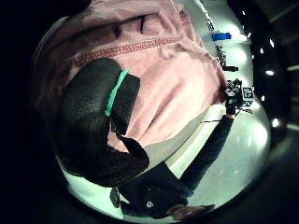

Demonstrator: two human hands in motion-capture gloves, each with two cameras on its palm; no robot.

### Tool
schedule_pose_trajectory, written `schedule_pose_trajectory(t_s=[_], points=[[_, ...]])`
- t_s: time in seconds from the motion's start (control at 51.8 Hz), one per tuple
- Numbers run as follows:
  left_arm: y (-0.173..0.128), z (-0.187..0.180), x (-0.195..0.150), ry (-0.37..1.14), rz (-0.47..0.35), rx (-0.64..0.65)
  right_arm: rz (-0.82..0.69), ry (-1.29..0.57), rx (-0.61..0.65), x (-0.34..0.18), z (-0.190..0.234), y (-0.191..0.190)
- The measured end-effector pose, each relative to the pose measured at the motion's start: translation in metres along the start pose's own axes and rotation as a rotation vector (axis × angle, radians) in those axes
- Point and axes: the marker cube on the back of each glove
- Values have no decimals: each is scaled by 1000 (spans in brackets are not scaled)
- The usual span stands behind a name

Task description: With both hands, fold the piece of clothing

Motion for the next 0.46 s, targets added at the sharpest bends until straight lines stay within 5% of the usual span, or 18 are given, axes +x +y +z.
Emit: schedule_pose_trajectory(t_s=[0.135,0.29,0.463], points=[[10,-13,-5,24,-6,-28,-98,-69,29,-48,-57,25],[21,-36,-12,19,-3,-24,-269,-105,121,-141,-140,116],[9,-56,-32,24,-11,156,-464,-42,102,-266,-117,180]])
